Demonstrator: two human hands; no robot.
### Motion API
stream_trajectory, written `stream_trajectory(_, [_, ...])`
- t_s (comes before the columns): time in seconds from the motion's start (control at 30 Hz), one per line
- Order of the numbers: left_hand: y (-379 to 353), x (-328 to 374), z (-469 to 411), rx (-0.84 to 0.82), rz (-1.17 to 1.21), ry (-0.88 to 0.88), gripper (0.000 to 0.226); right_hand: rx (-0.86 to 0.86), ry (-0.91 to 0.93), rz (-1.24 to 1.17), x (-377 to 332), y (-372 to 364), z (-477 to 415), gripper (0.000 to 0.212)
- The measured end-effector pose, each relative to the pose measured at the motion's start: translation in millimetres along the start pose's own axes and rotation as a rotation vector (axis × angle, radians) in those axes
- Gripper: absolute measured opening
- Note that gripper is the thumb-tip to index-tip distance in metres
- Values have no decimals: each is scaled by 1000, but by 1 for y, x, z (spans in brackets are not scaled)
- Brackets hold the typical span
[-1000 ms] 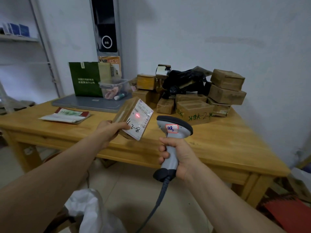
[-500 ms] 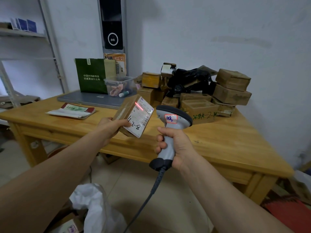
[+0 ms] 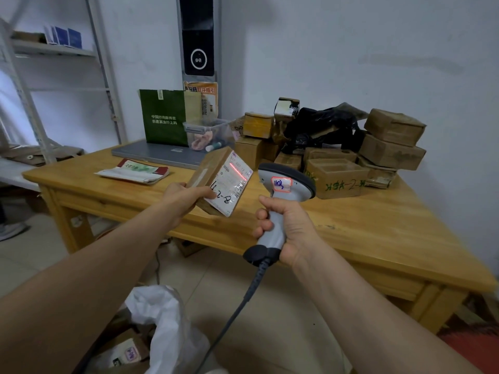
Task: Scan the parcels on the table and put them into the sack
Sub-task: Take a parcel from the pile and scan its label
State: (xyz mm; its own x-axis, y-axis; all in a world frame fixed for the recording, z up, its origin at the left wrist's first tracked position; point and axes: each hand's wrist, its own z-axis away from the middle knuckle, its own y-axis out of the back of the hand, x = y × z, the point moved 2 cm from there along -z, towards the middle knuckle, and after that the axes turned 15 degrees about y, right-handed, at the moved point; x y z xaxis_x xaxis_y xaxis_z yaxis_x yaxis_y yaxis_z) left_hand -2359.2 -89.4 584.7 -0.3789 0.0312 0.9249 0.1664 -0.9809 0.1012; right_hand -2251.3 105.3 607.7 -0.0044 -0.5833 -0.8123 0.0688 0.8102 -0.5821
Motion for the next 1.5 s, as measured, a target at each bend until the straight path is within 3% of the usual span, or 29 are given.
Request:
stream_trajectory(0.17, [14,-6,-3,31,-26,-7,71,-31,-8,21,8,-6,-2,16])
stream_trajectory(0.33, [58,-24,5,155,12,57,98,-107,-86,94,30,-12,-3,16])
stream_trajectory(0.43, [106,-55,7,353,82,96,86,-145,-189,114,61,-18,-1,14])
stream_trajectory(0.53, [149,-97,12,497,74,133,92,-169,-289,138,95,-25,3,10])
stream_trajectory(0.67, [188,-161,11,604,-137,218,55,-156,-369,156,137,-28,-1,12])
stream_trajectory(0.87, [190,-232,-12,506,-504,414,39,-134,-474,355,189,-20,-17,10])
stream_trajectory(1.0, [184,-251,-32,474,-622,357,56,-137,-427,723,221,-11,-47,8])
stream_trajectory(1.1, [188,-263,-51,445,-635,255,55,-226,-461,963,252,-12,-77,41])
stream_trajectory(1.2, [196,-270,-68,437,-567,322,55,-393,-541,1093,291,-21,-105,79])
stream_trajectory(1.33, [210,-281,-86,424,-548,394,66,-522,-620,1183,331,-34,-129,73])
stream_trajectory(1.5, [225,-284,-103,465,-474,448,47,-566,-674,1283,363,-33,-149,62])
